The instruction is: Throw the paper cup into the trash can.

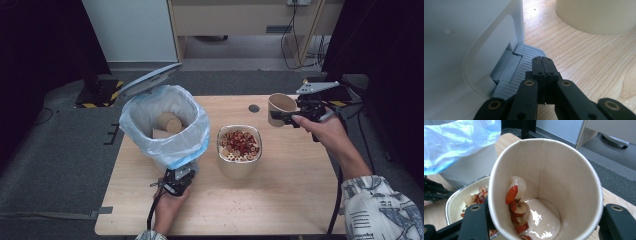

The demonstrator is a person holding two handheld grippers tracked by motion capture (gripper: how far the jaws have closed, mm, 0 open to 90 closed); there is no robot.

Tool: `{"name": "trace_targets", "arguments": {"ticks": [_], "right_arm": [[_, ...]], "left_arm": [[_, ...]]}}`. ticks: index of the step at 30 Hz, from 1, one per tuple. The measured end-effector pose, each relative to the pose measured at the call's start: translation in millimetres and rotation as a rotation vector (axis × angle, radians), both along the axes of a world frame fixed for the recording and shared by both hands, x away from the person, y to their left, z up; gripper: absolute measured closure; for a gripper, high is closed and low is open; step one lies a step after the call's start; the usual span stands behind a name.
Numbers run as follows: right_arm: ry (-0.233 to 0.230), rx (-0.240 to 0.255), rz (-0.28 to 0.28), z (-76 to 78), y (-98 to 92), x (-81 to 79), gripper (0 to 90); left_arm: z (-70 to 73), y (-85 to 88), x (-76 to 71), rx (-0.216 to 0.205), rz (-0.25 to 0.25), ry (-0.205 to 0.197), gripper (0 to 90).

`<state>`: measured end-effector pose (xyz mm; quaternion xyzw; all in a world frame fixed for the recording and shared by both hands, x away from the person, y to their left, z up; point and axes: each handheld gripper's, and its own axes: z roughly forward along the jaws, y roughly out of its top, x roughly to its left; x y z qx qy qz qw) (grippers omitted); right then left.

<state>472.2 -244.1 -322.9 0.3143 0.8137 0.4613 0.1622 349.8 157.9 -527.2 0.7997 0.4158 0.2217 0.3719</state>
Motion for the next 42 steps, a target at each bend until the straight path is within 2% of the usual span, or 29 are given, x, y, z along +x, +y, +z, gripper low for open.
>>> {"name": "trace_targets", "arguments": {"ticks": [14,15,22,42], "right_arm": [[-0.021,-0.001,0.028,15.2,22.8,-3.0,36.7],[-0.024,-0.004,0.030,16.1,23.9,-3.2,36.7],[-0.038,-0.010,0.047,24.8,37.5,-4.9,36.7],[-0.053,-0.017,0.097,48.8,87.4,-5.5,36.7]], "left_arm": [[0.1,-0.3,-0.2,0.002,0.008,-0.003,89.0],[0.2,0.5,1.1,0.006,-0.016,-0.004,89.0],[0.1,0.6,1.2,0.005,-0.017,-0.005,89.1],[0.3,0.5,1.1,0.007,-0.017,-0.002,89.1]]}}
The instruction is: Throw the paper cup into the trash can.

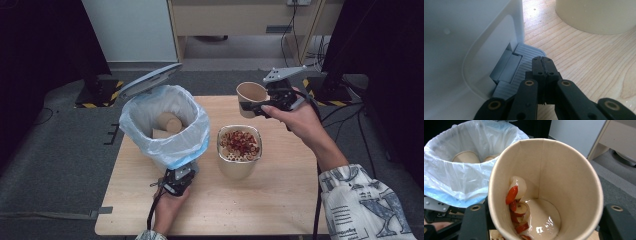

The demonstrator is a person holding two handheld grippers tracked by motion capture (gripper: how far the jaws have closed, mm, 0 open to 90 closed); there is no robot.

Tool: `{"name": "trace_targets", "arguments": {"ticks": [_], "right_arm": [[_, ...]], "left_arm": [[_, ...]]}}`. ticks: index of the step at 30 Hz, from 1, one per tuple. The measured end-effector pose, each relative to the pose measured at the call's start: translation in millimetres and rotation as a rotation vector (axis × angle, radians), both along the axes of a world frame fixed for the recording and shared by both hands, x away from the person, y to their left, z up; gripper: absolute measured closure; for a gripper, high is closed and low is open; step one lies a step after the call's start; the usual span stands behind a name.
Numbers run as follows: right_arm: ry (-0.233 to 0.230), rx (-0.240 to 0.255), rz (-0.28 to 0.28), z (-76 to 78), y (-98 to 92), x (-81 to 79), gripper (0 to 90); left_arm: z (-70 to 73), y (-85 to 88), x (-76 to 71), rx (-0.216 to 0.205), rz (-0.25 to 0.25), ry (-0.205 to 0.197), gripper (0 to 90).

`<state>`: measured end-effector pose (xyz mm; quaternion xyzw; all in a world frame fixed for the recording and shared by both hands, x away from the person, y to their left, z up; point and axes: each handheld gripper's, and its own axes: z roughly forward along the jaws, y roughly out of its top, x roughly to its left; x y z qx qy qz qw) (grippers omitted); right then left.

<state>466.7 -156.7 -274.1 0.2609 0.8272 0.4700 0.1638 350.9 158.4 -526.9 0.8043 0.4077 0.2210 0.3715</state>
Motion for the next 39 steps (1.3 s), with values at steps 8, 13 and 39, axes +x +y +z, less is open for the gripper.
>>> {"name": "trace_targets", "arguments": {"ticks": [8,13,39], "right_arm": [[-0.001,0.001,0.014,6.3,12.8,0.9,36.7],[0.002,-0.003,0.021,8.4,18.7,1.3,36.7],[0.008,0.008,0.059,20.2,47.1,-0.4,36.7]], "left_arm": [[0.0,0.0,0.1,0.000,0.000,0.001,89.1],[0.0,0.0,0.1,0.001,0.000,0.001,89.0],[0.1,-0.1,0.0,0.002,0.001,0.001,89.0]]}}
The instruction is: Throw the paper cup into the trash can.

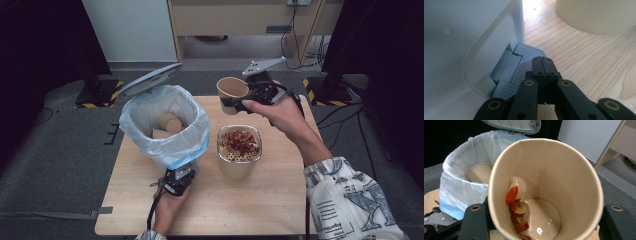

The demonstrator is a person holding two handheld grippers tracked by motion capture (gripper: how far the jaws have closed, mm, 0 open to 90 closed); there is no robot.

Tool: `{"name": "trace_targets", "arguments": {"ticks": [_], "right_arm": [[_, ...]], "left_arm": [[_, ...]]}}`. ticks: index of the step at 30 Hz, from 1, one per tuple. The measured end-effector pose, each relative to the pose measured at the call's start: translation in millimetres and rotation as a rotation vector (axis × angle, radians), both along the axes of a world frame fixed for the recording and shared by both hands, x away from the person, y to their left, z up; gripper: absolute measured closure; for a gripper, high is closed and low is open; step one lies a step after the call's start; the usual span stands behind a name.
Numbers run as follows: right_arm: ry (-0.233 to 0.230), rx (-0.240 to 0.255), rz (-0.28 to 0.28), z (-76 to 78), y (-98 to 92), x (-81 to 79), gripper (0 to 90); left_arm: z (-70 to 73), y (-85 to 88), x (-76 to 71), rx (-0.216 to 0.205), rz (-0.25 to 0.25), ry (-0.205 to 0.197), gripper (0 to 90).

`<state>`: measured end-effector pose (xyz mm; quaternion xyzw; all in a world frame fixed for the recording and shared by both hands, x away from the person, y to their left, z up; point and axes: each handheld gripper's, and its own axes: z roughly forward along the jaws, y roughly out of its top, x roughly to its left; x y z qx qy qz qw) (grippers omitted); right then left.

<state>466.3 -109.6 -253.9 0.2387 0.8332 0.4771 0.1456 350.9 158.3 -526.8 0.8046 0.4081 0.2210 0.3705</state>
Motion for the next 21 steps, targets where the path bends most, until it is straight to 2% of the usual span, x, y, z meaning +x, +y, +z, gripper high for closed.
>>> {"name": "trace_targets", "arguments": {"ticks": [21], "right_arm": [[0.009,0.019,0.042,-1.4,25.3,0.6,36.6]], "left_arm": [[0.0,0.0,0.0,0.000,0.000,0.000,89.0]]}}
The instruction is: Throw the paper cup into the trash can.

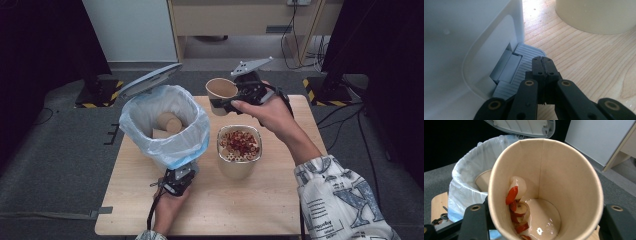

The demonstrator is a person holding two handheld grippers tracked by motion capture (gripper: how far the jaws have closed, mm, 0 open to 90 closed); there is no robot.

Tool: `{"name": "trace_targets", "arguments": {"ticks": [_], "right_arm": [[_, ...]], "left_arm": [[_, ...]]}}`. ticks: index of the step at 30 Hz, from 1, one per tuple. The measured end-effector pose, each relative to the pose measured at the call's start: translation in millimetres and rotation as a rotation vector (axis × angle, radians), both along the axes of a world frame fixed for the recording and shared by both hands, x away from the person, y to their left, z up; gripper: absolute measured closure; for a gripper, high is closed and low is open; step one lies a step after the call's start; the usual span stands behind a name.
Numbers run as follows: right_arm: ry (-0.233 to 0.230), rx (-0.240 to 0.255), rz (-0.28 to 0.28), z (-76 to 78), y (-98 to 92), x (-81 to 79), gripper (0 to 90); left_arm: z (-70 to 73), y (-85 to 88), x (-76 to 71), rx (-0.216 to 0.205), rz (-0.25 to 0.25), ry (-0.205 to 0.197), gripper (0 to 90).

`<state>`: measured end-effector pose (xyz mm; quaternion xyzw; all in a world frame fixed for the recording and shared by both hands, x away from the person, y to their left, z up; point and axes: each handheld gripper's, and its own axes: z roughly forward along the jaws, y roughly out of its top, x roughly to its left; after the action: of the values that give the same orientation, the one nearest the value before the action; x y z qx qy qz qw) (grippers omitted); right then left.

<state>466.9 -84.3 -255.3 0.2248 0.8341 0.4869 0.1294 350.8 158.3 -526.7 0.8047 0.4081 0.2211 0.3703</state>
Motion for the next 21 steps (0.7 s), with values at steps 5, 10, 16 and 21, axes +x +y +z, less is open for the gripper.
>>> {"name": "trace_targets", "arguments": {"ticks": [5,10,16,21], "right_arm": [[0.000,0.002,0.010,0.3,8.1,-0.1,36.5],[-0.001,0.006,0.021,1.2,17.1,-0.6,36.5],[0.003,0.014,0.031,1.5,28.3,-0.2,36.4],[0.002,0.016,0.038,1.1,36.6,0.1,36.2]], "left_arm": [[0.0,0.0,0.1,0.002,-0.003,-0.001,89.0],[0.0,0.0,0.1,0.002,-0.002,-0.001,89.1],[-0.1,-0.1,0.1,0.000,-0.001,-0.001,89.0],[-0.1,-0.1,0.1,0.001,-0.001,-0.002,89.0]]}}
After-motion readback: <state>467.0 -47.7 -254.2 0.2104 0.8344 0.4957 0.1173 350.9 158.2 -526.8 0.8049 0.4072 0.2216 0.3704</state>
